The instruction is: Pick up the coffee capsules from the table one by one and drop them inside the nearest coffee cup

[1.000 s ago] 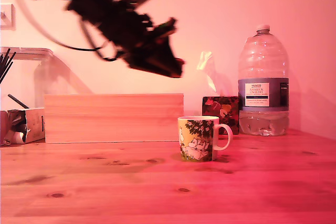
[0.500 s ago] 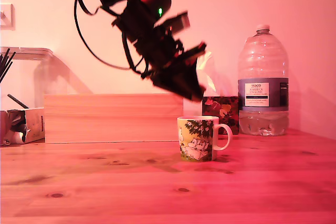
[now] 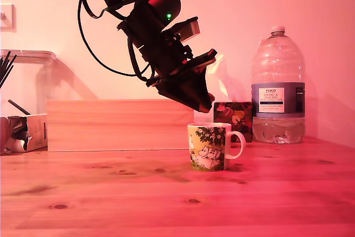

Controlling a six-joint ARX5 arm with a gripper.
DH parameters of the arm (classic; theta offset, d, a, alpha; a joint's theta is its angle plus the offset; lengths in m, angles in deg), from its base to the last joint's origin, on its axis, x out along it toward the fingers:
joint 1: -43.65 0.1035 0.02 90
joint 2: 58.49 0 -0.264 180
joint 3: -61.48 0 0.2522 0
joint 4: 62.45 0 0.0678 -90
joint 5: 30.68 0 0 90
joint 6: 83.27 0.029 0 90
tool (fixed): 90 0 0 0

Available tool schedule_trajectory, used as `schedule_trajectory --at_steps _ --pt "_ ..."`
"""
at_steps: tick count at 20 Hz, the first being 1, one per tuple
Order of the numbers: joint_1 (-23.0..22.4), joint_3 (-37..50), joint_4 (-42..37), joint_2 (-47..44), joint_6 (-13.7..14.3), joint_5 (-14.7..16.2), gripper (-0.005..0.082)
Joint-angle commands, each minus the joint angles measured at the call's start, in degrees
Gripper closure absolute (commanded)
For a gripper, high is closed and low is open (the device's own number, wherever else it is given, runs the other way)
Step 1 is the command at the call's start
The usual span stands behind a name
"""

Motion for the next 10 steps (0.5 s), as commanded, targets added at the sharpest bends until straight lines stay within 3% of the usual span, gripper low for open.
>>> schedule_trajectory --at_steps 1,5,7,10 --pt "-0.7 -0.3 -1.1 -1.8 0.8 0.0 0.0128" --pt "-1.1 -0.3 -1.5 -1.6 1.2 -0.1 0.0174" --pt "-1.2 -0.3 -1.0 -1.2 1.4 -0.2 0.0355" --pt "-1.5 -0.3 -0.7 0.3 1.5 -0.2 0.0793"
